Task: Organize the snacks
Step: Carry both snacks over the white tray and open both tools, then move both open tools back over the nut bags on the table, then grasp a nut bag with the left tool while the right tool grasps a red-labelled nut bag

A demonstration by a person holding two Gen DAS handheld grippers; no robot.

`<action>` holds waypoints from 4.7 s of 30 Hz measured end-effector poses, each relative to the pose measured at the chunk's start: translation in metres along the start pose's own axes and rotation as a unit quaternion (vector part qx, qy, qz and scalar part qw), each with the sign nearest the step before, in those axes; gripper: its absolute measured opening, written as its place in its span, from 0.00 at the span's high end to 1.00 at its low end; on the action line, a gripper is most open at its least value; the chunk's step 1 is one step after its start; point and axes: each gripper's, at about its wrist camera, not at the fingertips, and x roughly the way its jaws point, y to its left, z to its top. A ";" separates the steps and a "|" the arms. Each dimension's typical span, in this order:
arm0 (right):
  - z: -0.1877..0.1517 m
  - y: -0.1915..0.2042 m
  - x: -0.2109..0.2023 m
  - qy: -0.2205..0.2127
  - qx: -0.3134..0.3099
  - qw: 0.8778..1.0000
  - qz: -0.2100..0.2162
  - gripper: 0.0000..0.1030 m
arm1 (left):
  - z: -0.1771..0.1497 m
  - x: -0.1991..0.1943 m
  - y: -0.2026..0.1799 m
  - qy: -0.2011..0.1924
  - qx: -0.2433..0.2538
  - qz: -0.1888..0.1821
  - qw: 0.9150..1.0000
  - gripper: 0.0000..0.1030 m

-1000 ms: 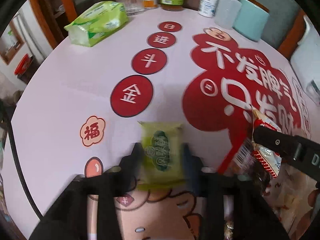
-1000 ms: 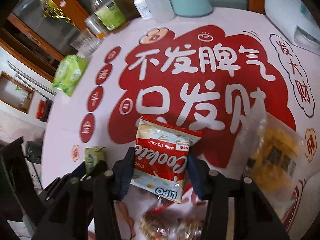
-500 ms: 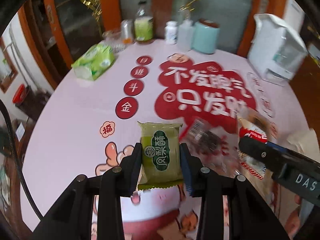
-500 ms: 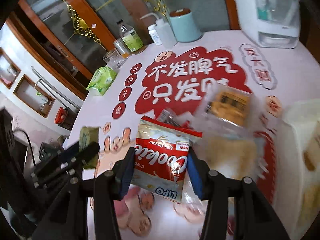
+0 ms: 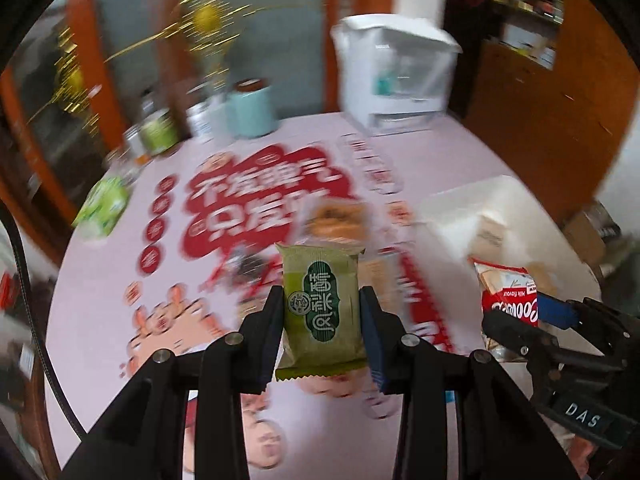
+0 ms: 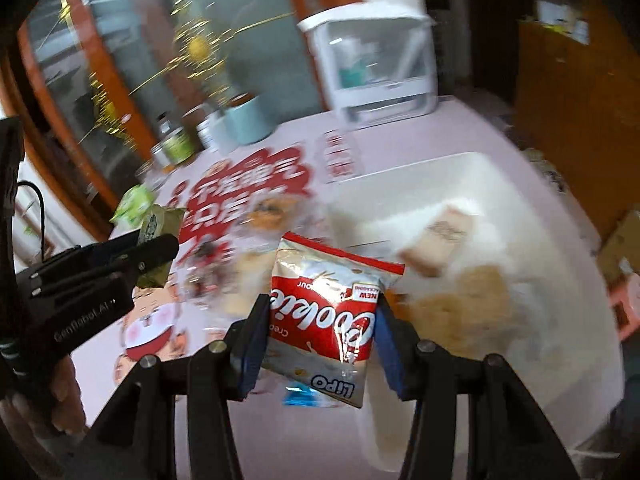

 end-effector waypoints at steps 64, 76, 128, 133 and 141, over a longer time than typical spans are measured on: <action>-0.006 0.058 0.041 0.024 -0.048 0.998 -0.023 0.31 | 0.005 0.017 -0.015 -0.003 0.039 0.051 0.998 0.18; -0.005 0.121 0.107 0.058 -0.098 0.993 -0.008 0.31 | -0.037 0.076 0.081 0.061 -0.050 0.051 0.996 0.18; 0.005 0.208 0.239 0.127 -0.205 0.970 0.023 0.31 | -0.059 0.182 0.192 0.123 -0.156 -0.024 0.980 0.56; -0.005 0.223 0.251 0.137 -0.244 0.960 0.018 0.50 | -0.070 0.174 0.211 0.123 -0.182 -0.023 0.975 0.56; -0.017 0.227 0.238 0.145 -0.221 0.963 0.056 0.66 | -0.075 0.149 0.219 0.106 -0.191 -0.022 0.976 0.56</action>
